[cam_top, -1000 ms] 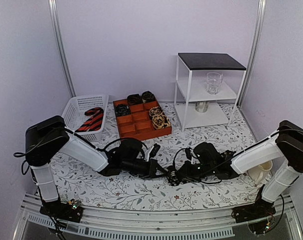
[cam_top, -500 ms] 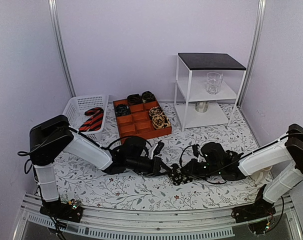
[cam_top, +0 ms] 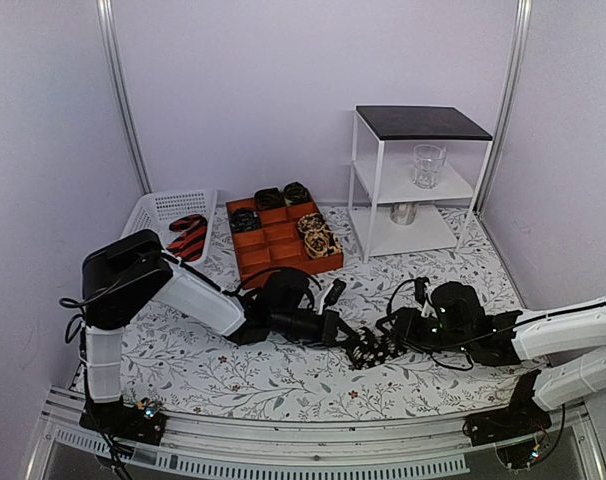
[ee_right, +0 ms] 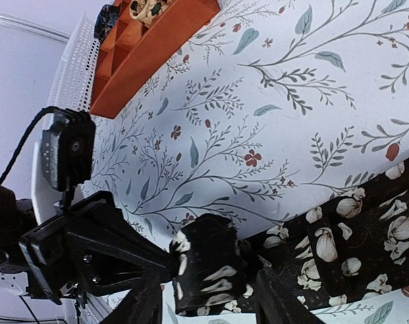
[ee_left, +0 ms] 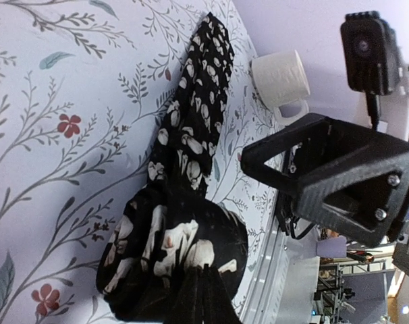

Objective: Roll the ties
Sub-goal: Roll the tie at the center of the board.

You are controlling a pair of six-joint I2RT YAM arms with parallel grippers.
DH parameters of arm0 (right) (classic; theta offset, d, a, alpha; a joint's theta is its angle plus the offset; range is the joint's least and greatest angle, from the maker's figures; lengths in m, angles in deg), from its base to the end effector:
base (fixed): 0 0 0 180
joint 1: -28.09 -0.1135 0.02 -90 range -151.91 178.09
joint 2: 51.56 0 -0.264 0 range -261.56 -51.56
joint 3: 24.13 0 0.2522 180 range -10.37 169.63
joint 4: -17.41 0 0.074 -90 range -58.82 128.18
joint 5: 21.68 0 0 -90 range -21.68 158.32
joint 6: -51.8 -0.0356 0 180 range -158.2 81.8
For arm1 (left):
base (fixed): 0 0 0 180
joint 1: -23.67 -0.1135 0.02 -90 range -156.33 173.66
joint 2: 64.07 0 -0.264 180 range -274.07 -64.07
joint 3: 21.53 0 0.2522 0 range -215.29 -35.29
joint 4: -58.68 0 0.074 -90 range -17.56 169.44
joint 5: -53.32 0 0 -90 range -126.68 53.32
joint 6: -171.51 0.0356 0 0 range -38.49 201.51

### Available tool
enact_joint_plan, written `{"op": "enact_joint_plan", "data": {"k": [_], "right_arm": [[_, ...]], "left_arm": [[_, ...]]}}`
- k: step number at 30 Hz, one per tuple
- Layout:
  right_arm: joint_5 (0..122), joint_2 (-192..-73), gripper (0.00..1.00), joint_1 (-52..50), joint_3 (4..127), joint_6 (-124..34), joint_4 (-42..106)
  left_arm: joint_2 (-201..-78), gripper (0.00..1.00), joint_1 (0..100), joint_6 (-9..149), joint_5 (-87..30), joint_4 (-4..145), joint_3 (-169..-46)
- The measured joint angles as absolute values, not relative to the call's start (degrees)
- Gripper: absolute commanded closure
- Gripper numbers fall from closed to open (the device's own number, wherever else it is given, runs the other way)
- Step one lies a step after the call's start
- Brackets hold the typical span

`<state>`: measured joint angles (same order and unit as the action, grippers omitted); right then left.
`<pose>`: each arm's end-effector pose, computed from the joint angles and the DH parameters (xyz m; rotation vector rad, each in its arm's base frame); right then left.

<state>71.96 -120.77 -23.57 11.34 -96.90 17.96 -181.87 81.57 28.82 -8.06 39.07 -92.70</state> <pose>0.1423 0.1763 0.1585 0.1843 2.3509 0.9802 0.2035 -0.3564 0.1159 0.4880 2.4019 -1.5711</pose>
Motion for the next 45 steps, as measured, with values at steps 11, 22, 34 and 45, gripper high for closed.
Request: {"op": "enact_joint_plan", "data": {"k": [11, 22, 34, 45], "right_arm": [[66.82, -124.53, 0.49, -22.32, 14.58, -92.09, 22.14], [61.82, -133.27, 0.64, -22.37, 16.67, -91.35, 22.33], [59.72, -142.89, 0.67, -25.54, 21.53, -99.74, 15.41], [56.73, -149.60, 0.67, -25.65, 27.17, -101.93, 12.26]], "left_arm": [[-185.23, 1.00, 81.99, 31.16, -6.25, 39.07, -95.67], [-182.87, 0.83, 81.79, 34.15, -7.45, 40.30, -93.03], [-161.41, 0.36, 82.86, 57.63, -22.29, 43.40, -78.45], [-161.02, 0.06, 83.45, 76.80, -26.86, 45.06, -72.37]]}}
